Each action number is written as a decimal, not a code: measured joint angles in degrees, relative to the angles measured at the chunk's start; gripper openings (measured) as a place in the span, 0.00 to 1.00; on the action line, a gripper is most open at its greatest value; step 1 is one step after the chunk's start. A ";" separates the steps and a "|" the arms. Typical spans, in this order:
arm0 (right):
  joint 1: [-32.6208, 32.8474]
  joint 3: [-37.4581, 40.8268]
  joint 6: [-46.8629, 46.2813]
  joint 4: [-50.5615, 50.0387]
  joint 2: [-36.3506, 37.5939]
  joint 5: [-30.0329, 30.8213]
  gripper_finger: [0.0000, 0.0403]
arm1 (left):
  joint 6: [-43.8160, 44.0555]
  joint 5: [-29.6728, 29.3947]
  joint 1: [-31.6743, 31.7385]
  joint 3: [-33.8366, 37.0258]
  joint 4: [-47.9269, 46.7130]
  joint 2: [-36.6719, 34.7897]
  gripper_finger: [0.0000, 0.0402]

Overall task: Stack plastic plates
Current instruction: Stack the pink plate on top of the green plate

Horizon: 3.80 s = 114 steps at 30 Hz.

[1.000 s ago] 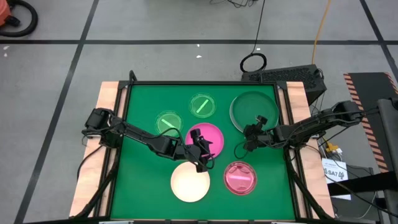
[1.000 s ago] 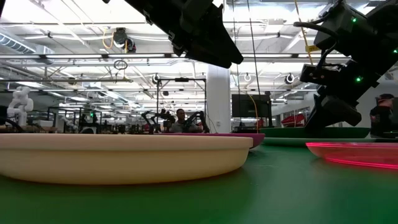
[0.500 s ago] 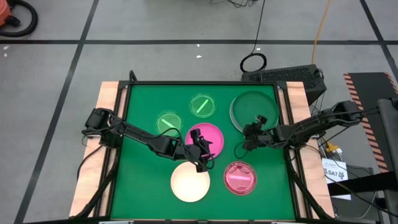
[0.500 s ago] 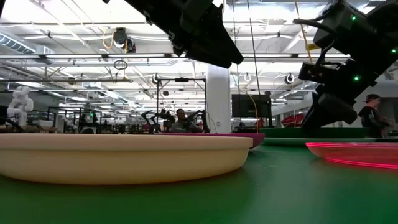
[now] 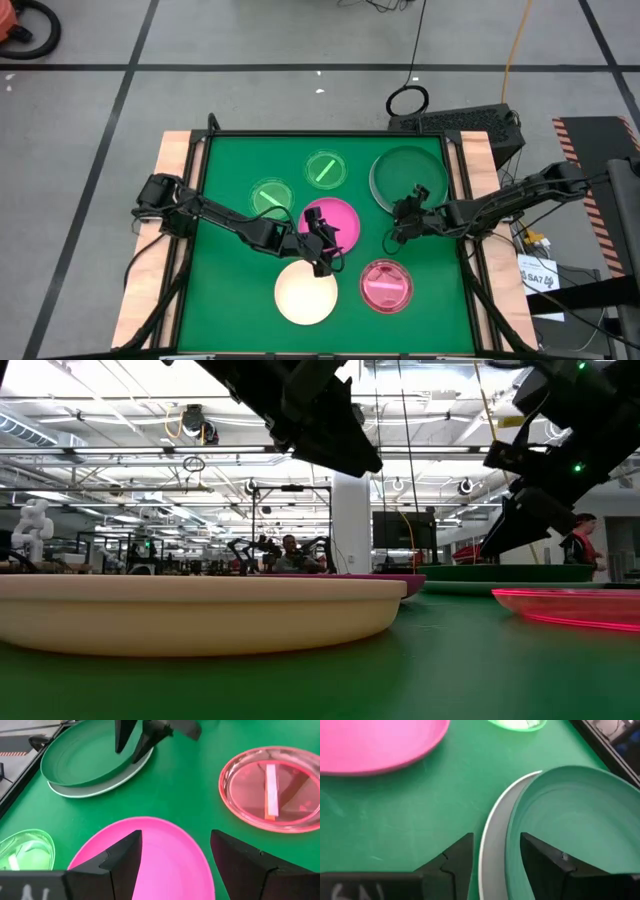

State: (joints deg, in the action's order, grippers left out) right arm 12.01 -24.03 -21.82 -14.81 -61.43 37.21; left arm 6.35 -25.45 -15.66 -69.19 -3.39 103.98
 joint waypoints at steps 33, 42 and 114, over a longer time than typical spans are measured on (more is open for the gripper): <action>10.39 0.00 7.56 3.70 7.70 -7.74 0.40 | -7.82 13.61 3.49 0.74 -22.28 -0.02 0.60; 10.40 0.00 7.58 3.65 7.70 -7.55 0.40 | -7.52 13.62 3.52 0.74 -25.79 -0.02 0.60; 13.22 0.02 1.28 8.17 7.68 -11.93 0.40 | -13.11 13.40 -0.47 0.64 -2.21 3.98 0.60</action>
State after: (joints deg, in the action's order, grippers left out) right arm 25.23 -24.01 -20.54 -6.63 -53.76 25.28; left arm -6.76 -12.05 -16.13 -68.54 -5.60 107.97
